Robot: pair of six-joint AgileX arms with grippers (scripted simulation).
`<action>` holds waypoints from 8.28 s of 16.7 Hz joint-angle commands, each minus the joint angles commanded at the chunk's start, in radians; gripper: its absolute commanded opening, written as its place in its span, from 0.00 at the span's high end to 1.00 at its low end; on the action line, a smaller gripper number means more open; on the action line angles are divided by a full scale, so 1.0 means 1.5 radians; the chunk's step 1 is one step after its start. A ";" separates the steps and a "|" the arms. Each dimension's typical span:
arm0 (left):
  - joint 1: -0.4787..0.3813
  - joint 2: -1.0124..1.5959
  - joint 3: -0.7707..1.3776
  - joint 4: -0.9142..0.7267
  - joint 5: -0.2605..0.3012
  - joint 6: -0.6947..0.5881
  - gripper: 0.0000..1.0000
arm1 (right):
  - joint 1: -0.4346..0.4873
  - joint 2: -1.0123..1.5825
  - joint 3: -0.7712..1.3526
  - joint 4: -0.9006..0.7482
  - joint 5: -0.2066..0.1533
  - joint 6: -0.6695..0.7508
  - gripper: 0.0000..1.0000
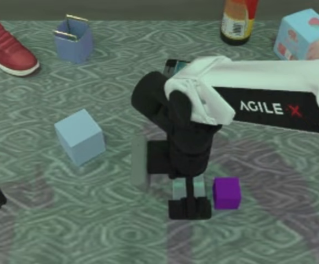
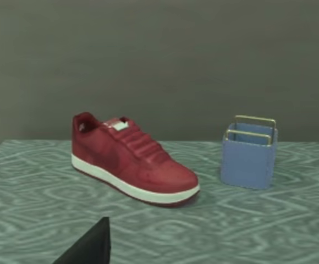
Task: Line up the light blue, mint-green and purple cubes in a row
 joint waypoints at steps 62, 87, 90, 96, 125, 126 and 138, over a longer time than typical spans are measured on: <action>-0.207 1.466 1.017 -0.598 0.002 0.423 0.00 | -0.515 -1.438 -1.045 0.651 0.008 0.520 0.00; -0.207 1.456 1.028 -0.614 0.005 0.423 1.00 | -0.515 -1.438 -1.045 0.651 0.008 0.520 0.00; -0.200 1.435 1.072 -0.683 0.005 0.421 1.00 | -0.515 -1.438 -1.045 0.651 0.008 0.520 0.00; -0.195 1.404 1.124 -0.764 0.004 0.420 1.00 | -0.515 -1.438 -1.045 0.651 0.008 0.520 0.00; -0.406 1.288 0.814 -0.569 0.002 0.641 1.00 | -0.515 -1.438 -1.045 0.651 0.008 0.520 0.00; -0.406 1.288 0.814 -0.569 0.002 0.641 1.00 | -0.515 -1.438 -1.045 0.651 0.008 0.520 0.00; -0.406 1.288 0.814 -0.569 0.002 0.641 0.17 | -0.515 -1.438 -1.045 0.651 0.008 0.520 0.00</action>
